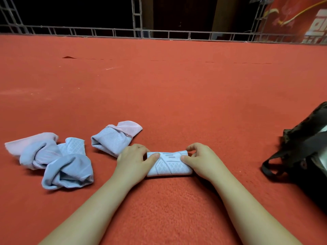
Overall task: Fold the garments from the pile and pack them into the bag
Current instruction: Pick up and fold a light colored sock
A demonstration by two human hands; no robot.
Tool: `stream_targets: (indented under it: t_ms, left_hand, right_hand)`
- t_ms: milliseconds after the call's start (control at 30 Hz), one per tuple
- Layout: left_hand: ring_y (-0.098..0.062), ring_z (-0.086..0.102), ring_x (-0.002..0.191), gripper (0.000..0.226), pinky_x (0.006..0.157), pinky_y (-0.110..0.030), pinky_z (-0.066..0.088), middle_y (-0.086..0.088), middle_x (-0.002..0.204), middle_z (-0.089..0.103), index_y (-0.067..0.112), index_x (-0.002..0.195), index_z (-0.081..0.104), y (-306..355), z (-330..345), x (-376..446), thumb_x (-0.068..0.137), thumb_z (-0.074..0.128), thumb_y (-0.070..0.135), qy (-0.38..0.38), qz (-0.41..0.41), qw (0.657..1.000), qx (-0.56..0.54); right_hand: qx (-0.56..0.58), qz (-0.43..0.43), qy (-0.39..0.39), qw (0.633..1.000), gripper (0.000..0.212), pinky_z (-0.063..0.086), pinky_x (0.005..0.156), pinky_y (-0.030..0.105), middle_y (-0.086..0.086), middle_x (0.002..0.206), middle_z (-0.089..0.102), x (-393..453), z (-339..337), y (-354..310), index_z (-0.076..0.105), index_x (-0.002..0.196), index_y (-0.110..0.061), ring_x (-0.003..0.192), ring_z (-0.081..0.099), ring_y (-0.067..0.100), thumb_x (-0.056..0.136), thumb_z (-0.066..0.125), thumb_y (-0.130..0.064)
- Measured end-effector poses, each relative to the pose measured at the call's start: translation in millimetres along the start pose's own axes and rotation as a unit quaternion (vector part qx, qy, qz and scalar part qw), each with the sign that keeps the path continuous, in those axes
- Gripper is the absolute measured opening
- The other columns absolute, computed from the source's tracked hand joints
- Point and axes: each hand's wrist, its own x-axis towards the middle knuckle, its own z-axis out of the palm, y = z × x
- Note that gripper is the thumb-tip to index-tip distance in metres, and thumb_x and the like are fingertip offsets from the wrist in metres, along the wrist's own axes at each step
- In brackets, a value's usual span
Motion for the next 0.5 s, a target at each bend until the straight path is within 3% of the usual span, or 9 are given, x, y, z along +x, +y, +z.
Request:
stream_targets:
  t_ms: [67,133,233,300,333,400,500]
  left_hand:
    - [-0.015,0.037,0.129,0.055,0.105,-0.033,0.029,0.008,0.137,0.047,0.020,0.100,0.065,2.3,1.0,0.8,0.083,0.042,0.067,-0.037,-0.017,0.998,0.042]
    - [-0.014,0.028,0.136,0.053,0.110,-0.033,0.022,0.006,0.146,0.038,0.017,0.104,0.064,7.2,-0.9,-0.4,0.088,0.043,0.062,-0.057,-0.011,0.997,0.054]
    - [-0.018,0.029,0.138,0.055,0.113,-0.034,0.020,0.002,0.147,0.039,0.016,0.129,0.052,16.1,-3.4,-13.0,0.091,0.043,0.056,-0.077,-0.023,0.996,0.027]
    - [-0.022,0.048,0.122,0.042,0.103,-0.036,0.034,-0.001,0.125,0.057,0.016,0.119,0.056,24.9,-4.4,-27.2,0.092,0.048,0.048,-0.057,-0.048,0.995,-0.065]
    - [-0.021,0.056,0.105,0.032,0.092,-0.036,0.041,0.000,0.107,0.063,0.016,0.105,0.059,30.8,-5.1,-35.6,0.092,0.051,0.044,-0.046,-0.057,0.988,-0.133]
    - [-0.013,0.055,0.079,0.022,0.070,-0.026,0.042,0.005,0.083,0.060,0.016,0.088,0.054,45.1,-6.7,-50.7,0.091,0.055,0.038,-0.016,-0.060,0.969,-0.240]
    - [-0.004,0.054,0.068,0.011,0.057,-0.014,0.040,0.004,0.083,0.062,0.021,0.094,0.052,74.1,-8.4,-64.1,0.091,0.059,0.028,0.025,-0.051,0.941,-0.333]
  right_hand:
    - [-0.044,0.014,-0.029,0.999,0.031,0.044,0.078,0.034,-0.003,0.090,0.062,1.7,-0.6,-1.0,0.061,0.098,-0.021,0.087,0.060,0.020,0.085,0.055,-0.048]
    - [-0.026,0.022,-0.062,0.997,0.051,0.040,0.084,0.039,-0.004,0.087,0.059,-0.9,-1.7,-5.8,0.059,0.083,-0.021,0.086,0.057,0.022,0.079,0.041,-0.068]
    - [-0.102,0.024,-0.056,0.993,0.049,0.036,0.091,0.041,0.000,0.103,0.061,-6.8,4.1,-7.6,0.052,0.084,-0.022,0.104,0.056,0.025,0.086,0.037,-0.068]
    - [-0.104,0.017,-0.024,0.994,0.043,0.037,0.094,0.040,0.003,0.114,0.059,-16.0,5.6,-6.3,0.052,0.090,-0.019,0.111,0.052,0.025,0.091,0.038,-0.060]
    - [-0.050,0.018,-0.014,0.998,0.042,0.039,0.093,0.040,0.004,0.112,0.061,-20.4,4.9,-4.8,0.055,0.092,-0.017,0.107,0.054,0.024,0.093,0.040,-0.056]
    - [0.102,0.010,-0.002,0.995,0.036,0.044,0.087,0.039,0.003,0.102,0.065,-35.7,-2.0,-5.8,0.059,0.094,-0.015,0.094,0.059,0.020,0.094,0.046,-0.048]
    - [0.194,-0.004,0.049,0.980,0.026,0.046,0.075,0.035,-0.001,0.088,0.064,-61.6,-22.0,-5.3,0.057,0.092,-0.014,0.080,0.060,0.016,0.094,0.052,-0.040]
